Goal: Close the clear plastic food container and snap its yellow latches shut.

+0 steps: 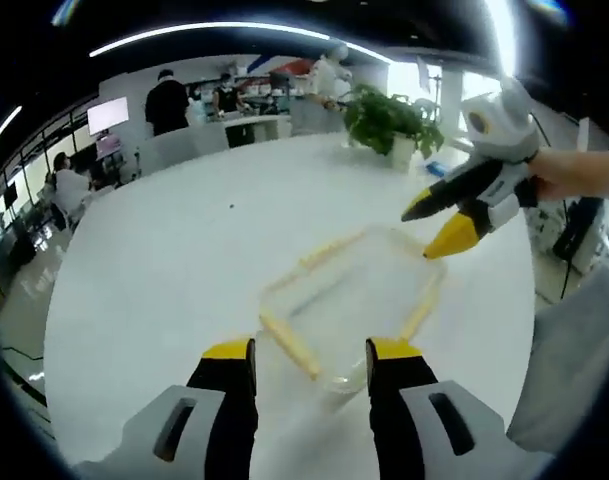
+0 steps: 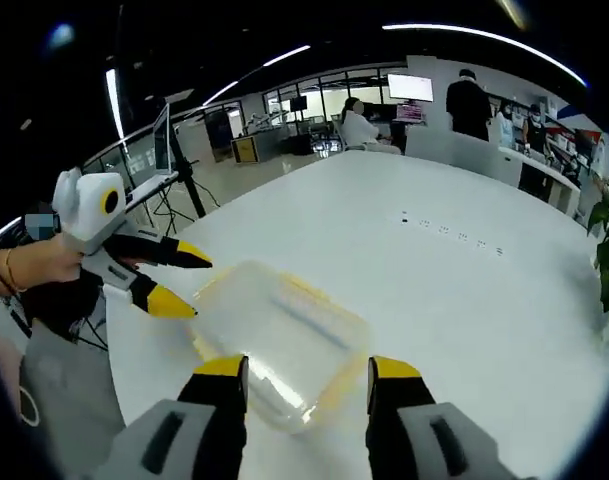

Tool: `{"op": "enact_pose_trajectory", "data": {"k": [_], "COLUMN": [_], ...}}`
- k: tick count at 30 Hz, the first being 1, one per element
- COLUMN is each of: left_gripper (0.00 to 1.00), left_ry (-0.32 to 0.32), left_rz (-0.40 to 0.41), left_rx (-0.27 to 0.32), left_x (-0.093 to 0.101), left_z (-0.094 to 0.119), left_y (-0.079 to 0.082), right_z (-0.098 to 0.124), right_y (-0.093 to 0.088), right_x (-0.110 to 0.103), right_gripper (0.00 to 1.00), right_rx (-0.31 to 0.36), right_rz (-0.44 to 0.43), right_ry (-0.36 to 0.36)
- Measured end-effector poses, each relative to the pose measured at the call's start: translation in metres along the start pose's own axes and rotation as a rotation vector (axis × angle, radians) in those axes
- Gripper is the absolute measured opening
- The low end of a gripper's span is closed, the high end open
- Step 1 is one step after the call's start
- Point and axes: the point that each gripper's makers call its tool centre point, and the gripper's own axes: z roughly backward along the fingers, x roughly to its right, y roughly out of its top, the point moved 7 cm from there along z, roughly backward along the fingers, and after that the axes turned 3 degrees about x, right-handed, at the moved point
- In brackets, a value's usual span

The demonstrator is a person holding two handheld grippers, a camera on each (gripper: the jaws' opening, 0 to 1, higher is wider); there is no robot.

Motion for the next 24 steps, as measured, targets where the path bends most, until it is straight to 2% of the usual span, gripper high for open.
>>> {"op": "enact_pose_trajectory", "data": {"k": [7, 10, 19, 24], "left_gripper": [0.33, 0.31, 0.31, 0.30], "left_ry": [-0.011, -0.026, -0.043, -0.029], "left_rz": [0.077, 0.087, 0.118, 0.136], "left_rx": [0.015, 0.012, 0.018, 0.027], "left_x": [0.002, 0.005, 0.001, -0.001], "left_z": [-0.004, -0.005, -0.009, -0.012], "left_y": [-0.001, -0.001, -0.002, 0.000], "right_z": [-0.001, -0.003, -0.006, -0.007], "right_y": [-0.010, -0.012, -0.014, -0.013], "right_x": [-0.001, -0.003, -0.003, -0.003], "right_gripper": [0.45, 0.44, 0.42, 0.42], "right_rx": [-0.024, -0.037, -0.019, -0.024], "right_rz": [-0.014, 0.016, -0.038, -0.051], "right_ry": [-0.017, -0.020, -0.004, -0.007]}}
